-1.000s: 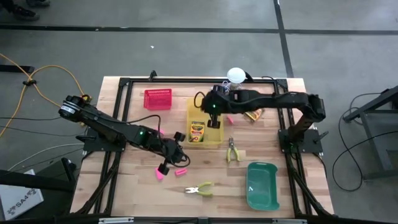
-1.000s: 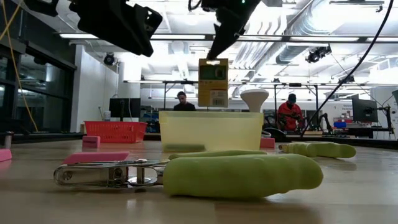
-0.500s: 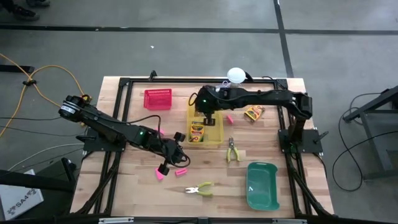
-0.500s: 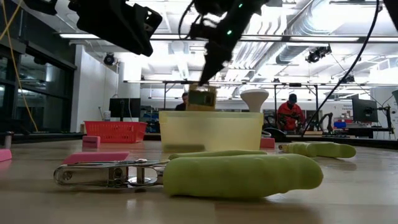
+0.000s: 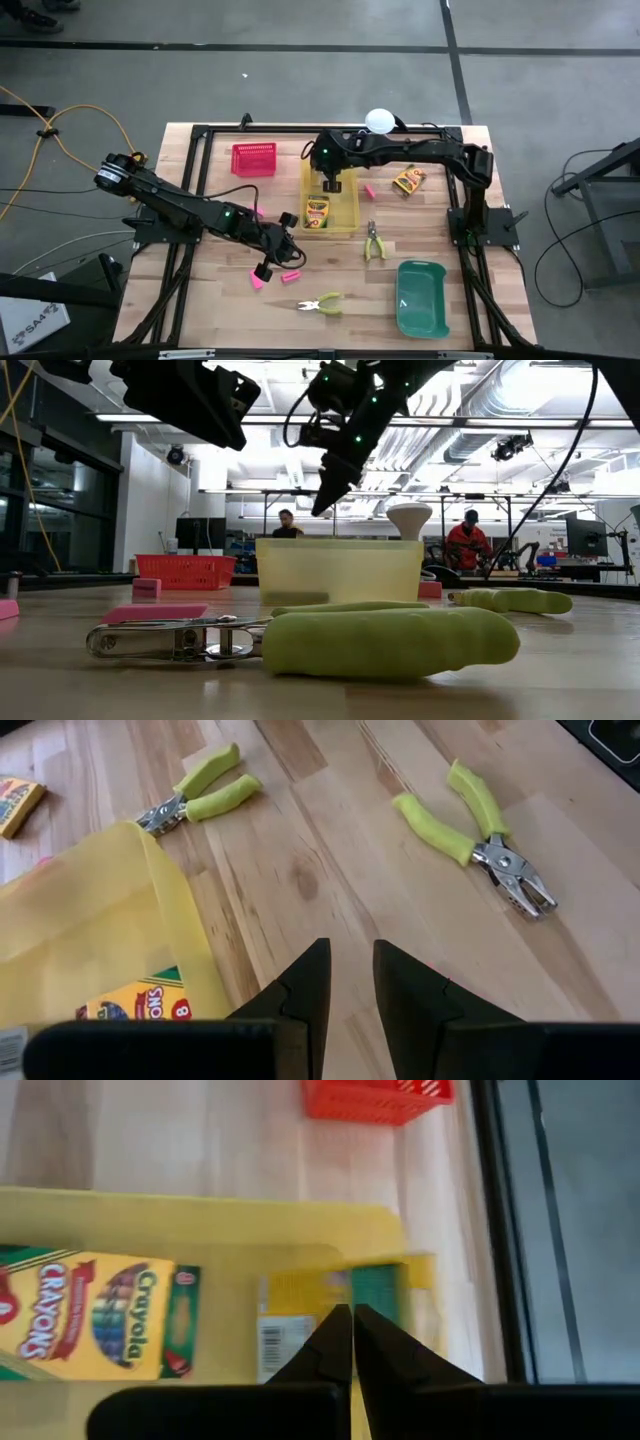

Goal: Pick & Place School Supplies
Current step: Put the yellow crayon box into the yellow bin

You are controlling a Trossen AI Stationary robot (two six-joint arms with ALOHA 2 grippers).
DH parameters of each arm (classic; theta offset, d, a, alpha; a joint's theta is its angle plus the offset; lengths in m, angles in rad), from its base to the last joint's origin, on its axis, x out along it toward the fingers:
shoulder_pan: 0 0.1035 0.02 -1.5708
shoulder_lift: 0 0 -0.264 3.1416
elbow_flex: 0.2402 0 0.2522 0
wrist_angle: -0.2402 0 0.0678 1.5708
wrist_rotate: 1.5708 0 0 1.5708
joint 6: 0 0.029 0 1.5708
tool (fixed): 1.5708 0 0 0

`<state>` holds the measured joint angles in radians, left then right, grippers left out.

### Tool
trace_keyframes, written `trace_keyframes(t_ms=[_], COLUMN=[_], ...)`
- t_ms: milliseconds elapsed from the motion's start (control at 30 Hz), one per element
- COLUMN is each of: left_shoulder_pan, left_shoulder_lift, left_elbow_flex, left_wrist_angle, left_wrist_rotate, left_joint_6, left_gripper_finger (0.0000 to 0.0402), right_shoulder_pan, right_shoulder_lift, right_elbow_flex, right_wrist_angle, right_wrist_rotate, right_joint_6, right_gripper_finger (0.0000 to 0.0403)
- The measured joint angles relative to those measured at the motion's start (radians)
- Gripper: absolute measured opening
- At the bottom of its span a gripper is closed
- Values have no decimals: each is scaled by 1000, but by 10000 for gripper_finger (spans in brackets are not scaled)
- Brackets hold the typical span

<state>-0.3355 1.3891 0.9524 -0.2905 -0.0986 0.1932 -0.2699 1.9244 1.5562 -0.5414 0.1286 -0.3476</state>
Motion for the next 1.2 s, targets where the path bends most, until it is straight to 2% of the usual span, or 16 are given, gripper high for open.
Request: trace_keyframes(t_ms=[367,600,967,1200], left_shoulder_pan=[0,0,0,0], left_shoulder_lift=[0,0,0,0], left_elbow_flex=[0,0,0,0], left_wrist_angle=[0,0,5,4], left_wrist_rotate=[0,0,3,3], left_joint_6=[-5,-7,-40,-97], left_gripper_finger=[75,75,75,75], right_shoulder_pan=[61,89,28,-28], right_shoulder_lift=[-1,-19,-111,-144], right_elbow_flex=[0,0,-2,0], right_wrist_angle=[-5,-65,-314,-416], right_wrist_rotate=[11,159,164,154], right_joint_6=[20,45,355,513], right_gripper_finger=[4,4,4,4])
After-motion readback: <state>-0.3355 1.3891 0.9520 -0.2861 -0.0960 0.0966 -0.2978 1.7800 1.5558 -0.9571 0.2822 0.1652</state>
